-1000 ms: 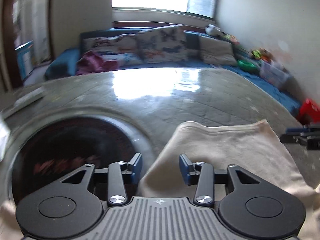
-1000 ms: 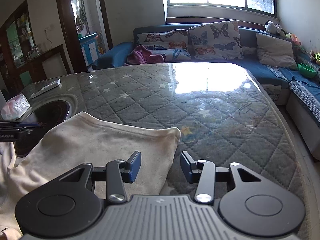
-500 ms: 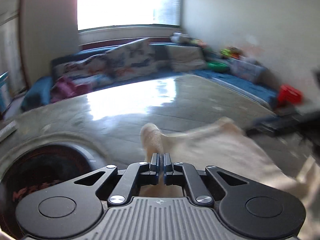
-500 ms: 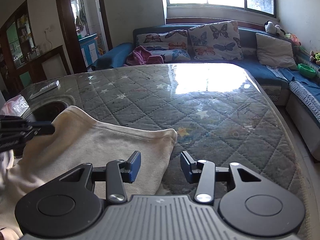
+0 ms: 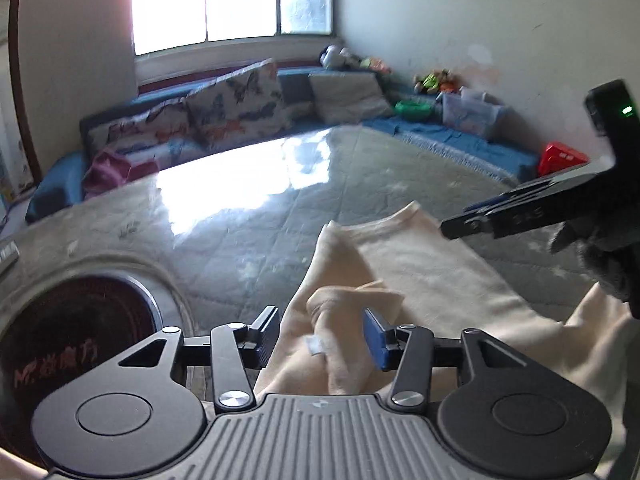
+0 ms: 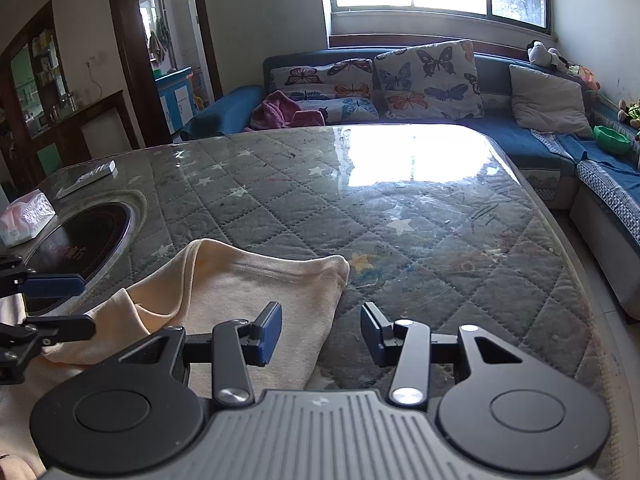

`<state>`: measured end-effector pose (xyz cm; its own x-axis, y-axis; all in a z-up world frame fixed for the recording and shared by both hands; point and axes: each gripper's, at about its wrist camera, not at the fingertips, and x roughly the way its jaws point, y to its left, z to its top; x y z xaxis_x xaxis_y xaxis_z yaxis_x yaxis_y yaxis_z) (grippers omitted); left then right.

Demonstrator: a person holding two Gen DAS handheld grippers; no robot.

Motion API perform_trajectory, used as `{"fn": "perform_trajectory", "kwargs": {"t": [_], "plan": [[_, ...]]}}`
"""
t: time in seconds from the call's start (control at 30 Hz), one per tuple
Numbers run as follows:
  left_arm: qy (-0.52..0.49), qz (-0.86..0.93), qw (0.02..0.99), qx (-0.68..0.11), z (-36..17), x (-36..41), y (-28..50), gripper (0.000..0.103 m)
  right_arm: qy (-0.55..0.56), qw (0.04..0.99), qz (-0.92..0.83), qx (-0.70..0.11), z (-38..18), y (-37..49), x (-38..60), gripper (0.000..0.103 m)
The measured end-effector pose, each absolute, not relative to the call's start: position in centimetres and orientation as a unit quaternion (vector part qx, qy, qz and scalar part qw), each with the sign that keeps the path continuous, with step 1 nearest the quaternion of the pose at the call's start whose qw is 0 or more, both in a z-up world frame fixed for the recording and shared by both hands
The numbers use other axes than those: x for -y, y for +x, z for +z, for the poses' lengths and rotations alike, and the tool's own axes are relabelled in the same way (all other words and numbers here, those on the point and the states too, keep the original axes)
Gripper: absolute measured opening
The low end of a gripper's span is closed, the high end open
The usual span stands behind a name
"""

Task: Fold clothes

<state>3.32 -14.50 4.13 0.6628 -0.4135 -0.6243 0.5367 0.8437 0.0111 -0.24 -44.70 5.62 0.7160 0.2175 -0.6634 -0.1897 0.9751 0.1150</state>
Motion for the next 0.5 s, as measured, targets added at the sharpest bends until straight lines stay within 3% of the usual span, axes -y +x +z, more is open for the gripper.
{"fn": "perform_trajectory", "kwargs": {"t": [0.03,0.13,0.17,0.37,0.5], "plan": [[0.097,-0.265,0.904,-0.322,3.9,14.6,3.6,0.047,0.019,0.926,0.111,-0.362,5.5,-0.2,44.6,0.044],[0.097,-0.282,0.899,-0.320,3.4,15.0,3.6,0.022,0.016,0.925,0.112,-0.364,5.3,0.1,44.6,0.044],[0.098,-0.283,0.901,-0.315,3.5,14.9,3.6,0.009,0.016,0.924,0.112,-0.364,5.3,0.2,44.6,0.044],[0.076,-0.218,0.932,-0.280,5.1,12.2,6.0,0.006,0.021,0.922,0.114,-0.369,5.1,1.5,44.6,0.043],[0.078,-0.156,0.948,-0.264,6.0,9.9,8.7,0.006,0.017,0.920,0.114,-0.375,4.7,2.8,44.1,0.036]]}}
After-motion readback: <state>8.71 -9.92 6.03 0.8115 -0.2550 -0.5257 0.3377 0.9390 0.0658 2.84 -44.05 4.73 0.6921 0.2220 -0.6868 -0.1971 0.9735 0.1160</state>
